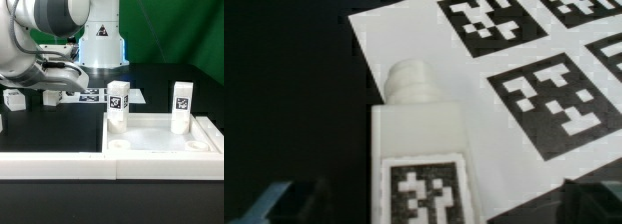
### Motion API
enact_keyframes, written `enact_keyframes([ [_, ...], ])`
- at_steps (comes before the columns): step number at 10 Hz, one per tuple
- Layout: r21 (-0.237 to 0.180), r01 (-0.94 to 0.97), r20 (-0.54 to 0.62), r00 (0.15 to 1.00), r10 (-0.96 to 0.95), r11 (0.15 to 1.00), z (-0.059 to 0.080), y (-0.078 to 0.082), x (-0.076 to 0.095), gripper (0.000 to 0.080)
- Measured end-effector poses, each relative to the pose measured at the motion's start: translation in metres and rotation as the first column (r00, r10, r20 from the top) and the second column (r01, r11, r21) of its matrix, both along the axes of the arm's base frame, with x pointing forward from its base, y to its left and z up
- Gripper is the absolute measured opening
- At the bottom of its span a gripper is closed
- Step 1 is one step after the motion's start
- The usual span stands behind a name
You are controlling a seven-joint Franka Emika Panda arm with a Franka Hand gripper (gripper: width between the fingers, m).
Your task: Assemble square table
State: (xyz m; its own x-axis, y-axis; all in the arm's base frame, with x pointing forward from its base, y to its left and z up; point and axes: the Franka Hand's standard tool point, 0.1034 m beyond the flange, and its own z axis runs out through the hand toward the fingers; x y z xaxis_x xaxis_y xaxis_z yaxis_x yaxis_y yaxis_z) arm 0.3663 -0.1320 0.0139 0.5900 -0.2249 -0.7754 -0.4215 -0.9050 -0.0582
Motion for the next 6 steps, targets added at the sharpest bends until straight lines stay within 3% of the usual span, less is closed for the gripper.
enact_keyframes([
  [1, 0.0, 0.0, 0.0, 1.0, 0.0, 1.0, 0.0, 0.0, -0.0001, 0.0538],
  [2, 0.0, 0.0, 0.0, 1.0, 0.0, 1.0, 0.0, 0.0, -0.0001, 0.0366],
  [3, 0.0, 0.0, 0.0, 1.0, 0.0, 1.0, 0.0, 0.0, -0.0002, 0.0366],
  [4, 0.0, 0.0, 0.0, 1.0, 0.0, 1.0, 0.0, 0.0, -0.0002, 0.0285],
  [6, 0.0, 0.0, 0.0, 1.0, 0.0, 1.0, 0.0, 0.0, -0.0002, 0.0285],
])
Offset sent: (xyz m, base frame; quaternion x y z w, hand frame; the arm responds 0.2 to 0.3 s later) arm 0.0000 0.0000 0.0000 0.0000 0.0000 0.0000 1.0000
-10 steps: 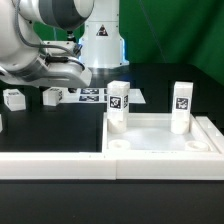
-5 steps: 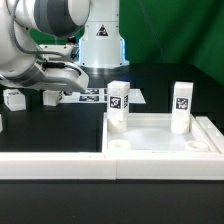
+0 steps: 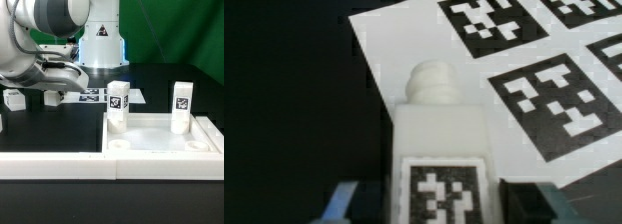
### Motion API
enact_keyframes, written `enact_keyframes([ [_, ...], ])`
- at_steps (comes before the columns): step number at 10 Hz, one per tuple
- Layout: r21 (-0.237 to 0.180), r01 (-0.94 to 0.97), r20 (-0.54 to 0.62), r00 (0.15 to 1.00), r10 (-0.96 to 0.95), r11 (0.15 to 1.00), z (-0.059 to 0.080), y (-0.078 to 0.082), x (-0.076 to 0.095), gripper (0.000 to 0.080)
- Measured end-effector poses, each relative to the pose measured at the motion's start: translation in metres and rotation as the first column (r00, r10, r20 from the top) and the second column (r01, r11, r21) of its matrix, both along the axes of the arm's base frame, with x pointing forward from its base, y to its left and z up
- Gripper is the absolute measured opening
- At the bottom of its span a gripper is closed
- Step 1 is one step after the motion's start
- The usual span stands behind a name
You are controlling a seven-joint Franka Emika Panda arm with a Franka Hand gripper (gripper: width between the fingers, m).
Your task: Assemble square table
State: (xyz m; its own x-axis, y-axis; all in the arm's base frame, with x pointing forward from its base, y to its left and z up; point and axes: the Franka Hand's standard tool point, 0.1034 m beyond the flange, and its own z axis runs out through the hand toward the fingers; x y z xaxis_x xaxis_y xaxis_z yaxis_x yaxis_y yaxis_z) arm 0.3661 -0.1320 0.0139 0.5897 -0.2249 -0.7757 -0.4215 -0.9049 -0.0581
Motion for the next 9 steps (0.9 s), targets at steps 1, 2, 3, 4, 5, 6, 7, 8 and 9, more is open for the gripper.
enact_keyframes([
  [1, 0.0, 0.0, 0.0, 1.0, 0.0, 1.0, 0.0, 0.0, 0.0, 0.0285],
  [2, 0.0, 0.0, 0.0, 1.0, 0.0, 1.0, 0.0, 0.0, 0.0, 0.0285],
  [3, 0.0, 0.0, 0.0, 1.0, 0.0, 1.0, 0.0, 0.0, 0.0, 0.0285],
  [4, 0.003, -0.011, 0.002, 1.0, 0.011, 1.0, 0.003, -0.001, 0.002, 0.0285],
  [5, 0.01, -0.043, 0.026, 0.999, 0.043, 0.999, 0.02, -0.001, 0.014, 0.0287],
  [6, 0.014, -0.056, 0.064, 0.996, 0.055, 0.998, 0.04, 0.005, 0.027, 0.0287],
  [7, 0.012, -0.079, 0.103, 0.992, 0.078, 0.997, 0.059, 0.012, 0.039, 0.0287],
  [8, 0.007, -0.073, 0.127, 0.989, 0.071, 0.997, 0.063, 0.015, 0.045, 0.0287],
  [9, -0.029, 0.0, 0.189, 0.982, 0.006, 1.0, 0.047, 0.012, 0.038, 0.0287],
])
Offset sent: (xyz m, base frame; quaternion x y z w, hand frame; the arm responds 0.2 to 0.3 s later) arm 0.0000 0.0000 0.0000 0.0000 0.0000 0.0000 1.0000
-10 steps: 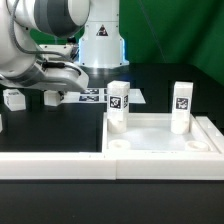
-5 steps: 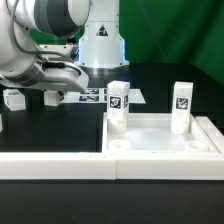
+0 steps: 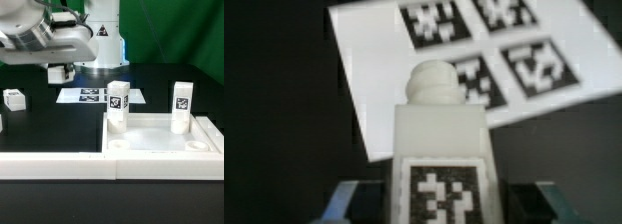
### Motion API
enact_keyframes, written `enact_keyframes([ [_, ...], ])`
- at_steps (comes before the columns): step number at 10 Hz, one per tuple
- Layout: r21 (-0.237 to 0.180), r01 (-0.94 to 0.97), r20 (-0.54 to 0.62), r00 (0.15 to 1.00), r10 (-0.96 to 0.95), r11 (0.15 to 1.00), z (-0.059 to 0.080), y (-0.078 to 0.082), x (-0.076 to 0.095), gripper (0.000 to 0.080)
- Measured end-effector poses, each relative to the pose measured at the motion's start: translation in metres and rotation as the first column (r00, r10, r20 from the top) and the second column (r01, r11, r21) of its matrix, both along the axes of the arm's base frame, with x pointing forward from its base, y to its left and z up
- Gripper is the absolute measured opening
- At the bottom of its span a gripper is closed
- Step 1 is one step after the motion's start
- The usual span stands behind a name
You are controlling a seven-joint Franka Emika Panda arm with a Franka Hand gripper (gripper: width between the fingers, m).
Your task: Assemble square table
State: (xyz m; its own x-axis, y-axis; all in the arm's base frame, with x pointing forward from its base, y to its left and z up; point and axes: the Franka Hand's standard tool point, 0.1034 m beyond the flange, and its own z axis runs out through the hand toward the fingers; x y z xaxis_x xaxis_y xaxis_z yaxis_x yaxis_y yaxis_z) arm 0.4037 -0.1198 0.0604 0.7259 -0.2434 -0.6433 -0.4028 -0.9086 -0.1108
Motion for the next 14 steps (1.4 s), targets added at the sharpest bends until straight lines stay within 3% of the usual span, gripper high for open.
enact_keyframes([
  [1, -0.008, 0.005, 0.023, 1.0, -0.005, 1.0, 0.001, 0.001, -0.005, 0.0287],
  [3, -0.101, -0.033, 0.194, 0.98, 0.052, 0.994, 0.007, -0.001, 0.023, 0.0287],
  [5, -0.143, -0.091, 0.303, 0.944, 0.131, 0.985, 0.046, 0.011, 0.069, 0.0287],
  [6, -0.197, -0.13, 0.364, 0.91, 0.196, 0.972, 0.068, 0.025, 0.093, 0.0287],
  [7, -0.216, -0.118, 0.421, 0.884, 0.201, 0.969, 0.083, 0.04, 0.103, 0.0287],
  [9, -0.254, -0.066, 0.522, 0.831, 0.195, 0.965, 0.08, 0.038, 0.096, 0.0287],
  [11, -0.298, -0.033, 0.598, 0.773, 0.213, 0.954, 0.081, 0.037, 0.104, 0.0287],
  [12, -0.316, -0.029, 0.614, 0.756, 0.228, 0.948, 0.096, 0.049, 0.119, 0.0287],
  [13, -0.332, -0.016, 0.667, 0.702, 0.247, 0.943, 0.113, 0.06, 0.146, 0.0287],
  [14, -0.336, 0.031, 0.708, 0.668, 0.231, 0.941, 0.122, 0.074, 0.163, 0.0287],
])
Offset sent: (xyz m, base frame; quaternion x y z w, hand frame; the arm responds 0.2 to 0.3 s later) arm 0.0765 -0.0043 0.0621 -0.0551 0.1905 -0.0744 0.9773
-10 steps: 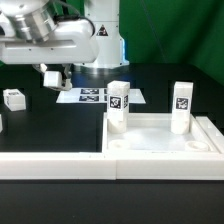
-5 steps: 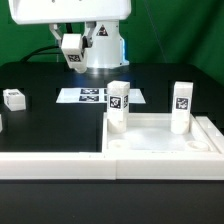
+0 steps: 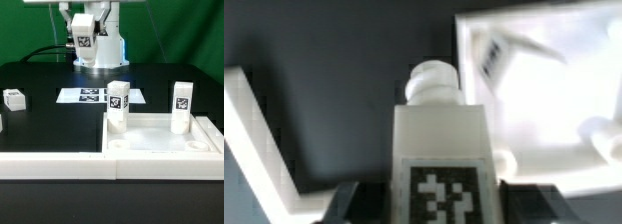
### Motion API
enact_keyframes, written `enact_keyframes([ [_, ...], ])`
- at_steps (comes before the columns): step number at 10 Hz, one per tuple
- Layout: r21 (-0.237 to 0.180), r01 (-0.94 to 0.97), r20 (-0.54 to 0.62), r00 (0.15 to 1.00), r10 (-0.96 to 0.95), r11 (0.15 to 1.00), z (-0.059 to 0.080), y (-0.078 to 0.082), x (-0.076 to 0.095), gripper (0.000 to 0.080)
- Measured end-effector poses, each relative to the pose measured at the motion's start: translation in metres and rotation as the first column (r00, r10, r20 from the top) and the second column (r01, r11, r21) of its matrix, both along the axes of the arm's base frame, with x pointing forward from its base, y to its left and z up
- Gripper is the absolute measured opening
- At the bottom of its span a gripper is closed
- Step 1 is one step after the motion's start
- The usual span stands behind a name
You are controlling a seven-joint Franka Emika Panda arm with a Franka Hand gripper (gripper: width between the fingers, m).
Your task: Assemble square table
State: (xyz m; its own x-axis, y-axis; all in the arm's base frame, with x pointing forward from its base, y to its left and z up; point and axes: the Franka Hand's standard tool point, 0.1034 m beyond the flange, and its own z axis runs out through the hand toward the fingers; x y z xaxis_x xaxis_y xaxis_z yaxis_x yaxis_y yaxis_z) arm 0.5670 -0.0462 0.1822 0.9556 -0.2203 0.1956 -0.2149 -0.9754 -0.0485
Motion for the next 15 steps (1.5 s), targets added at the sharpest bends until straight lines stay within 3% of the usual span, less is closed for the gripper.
enact_keyframes([
  [2, 0.002, 0.068, 0.131, 0.989, -0.068, 0.998, 0.017, 0.048, 0.051, 0.0287],
  [3, 0.0, 0.072, 0.215, 0.974, -0.07, 0.997, 0.021, 0.056, 0.063, 0.0287],
  [4, 0.026, 0.119, 0.282, 0.952, -0.122, 0.993, 0.02, 0.063, 0.059, 0.0287],
  [7, 0.006, 0.109, 0.404, 0.909, -0.102, 0.994, 0.015, 0.067, 0.059, 0.0287],
  [8, 0.006, 0.11, 0.395, 0.913, -0.104, 0.994, 0.012, 0.067, 0.058, 0.0287],
  [9, -0.007, 0.094, 0.378, 0.922, -0.084, 0.996, -0.002, 0.078, 0.056, 0.0287],
  [11, -0.099, -0.006, 0.377, 0.925, 0.042, 0.995, -0.024, 0.095, 0.082, 0.0287],
  [12, -0.11, -0.026, 0.374, 0.925, 0.065, 0.994, -0.033, 0.106, 0.088, 0.0287],
  [15, -0.109, -0.022, 0.373, 0.926, 0.061, 0.994, -0.034, 0.105, 0.088, 0.0287],
])
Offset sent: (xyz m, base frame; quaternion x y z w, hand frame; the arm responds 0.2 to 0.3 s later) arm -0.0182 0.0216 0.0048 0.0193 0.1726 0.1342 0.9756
